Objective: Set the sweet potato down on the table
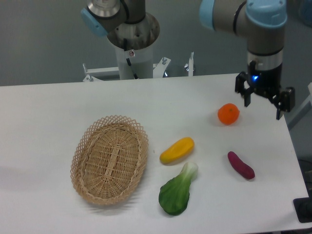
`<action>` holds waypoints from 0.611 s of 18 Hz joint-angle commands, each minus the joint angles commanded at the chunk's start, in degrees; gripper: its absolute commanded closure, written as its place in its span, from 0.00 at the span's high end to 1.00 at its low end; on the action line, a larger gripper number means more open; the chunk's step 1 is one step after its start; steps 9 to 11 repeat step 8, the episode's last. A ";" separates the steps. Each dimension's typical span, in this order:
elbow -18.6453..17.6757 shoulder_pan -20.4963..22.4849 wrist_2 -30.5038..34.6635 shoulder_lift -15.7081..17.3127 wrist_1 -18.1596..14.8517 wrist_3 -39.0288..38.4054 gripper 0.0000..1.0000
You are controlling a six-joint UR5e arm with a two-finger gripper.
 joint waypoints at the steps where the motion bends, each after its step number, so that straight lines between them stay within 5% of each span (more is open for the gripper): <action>1: -0.17 0.09 0.00 0.00 0.09 0.00 1.00; 11: -0.26 -0.35 0.09 0.09 0.53 -0.43 1.00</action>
